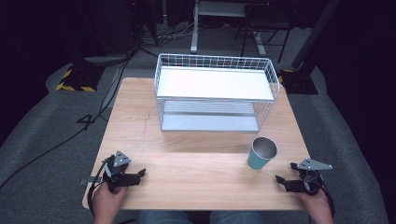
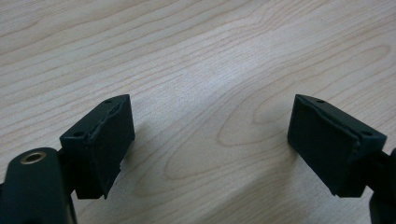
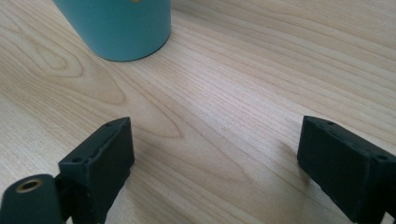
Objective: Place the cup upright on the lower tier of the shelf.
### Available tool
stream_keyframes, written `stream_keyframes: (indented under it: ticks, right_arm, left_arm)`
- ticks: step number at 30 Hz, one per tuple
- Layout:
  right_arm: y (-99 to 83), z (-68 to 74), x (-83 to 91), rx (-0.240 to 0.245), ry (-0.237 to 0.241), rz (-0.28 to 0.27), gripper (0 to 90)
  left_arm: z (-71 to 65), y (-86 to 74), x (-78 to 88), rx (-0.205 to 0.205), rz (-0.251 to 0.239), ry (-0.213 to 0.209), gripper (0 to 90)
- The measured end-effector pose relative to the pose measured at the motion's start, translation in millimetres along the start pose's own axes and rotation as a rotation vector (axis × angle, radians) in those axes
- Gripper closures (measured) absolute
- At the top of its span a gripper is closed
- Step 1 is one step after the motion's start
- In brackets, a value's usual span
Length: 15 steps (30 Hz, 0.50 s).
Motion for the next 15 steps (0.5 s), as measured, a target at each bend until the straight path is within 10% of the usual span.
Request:
stream_keyframes:
  ticks: [15]
  right_arm:
    - [3.7,4.0,10.1,0.009,0.074,-0.047,14.6]
  left_arm:
    - [0.3,2.4,-2.1,0.008,-0.006,0.008,15.4]
Point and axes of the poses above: each handheld gripper's, and its own axes: x roughly backward along the jaws, y roughly out of its top, z roughly to its left, the point moved 6 cm from there along -x, roughly forward along the jaws, and after that the axes turned 14 degrees about x, right-handed, at the moved point
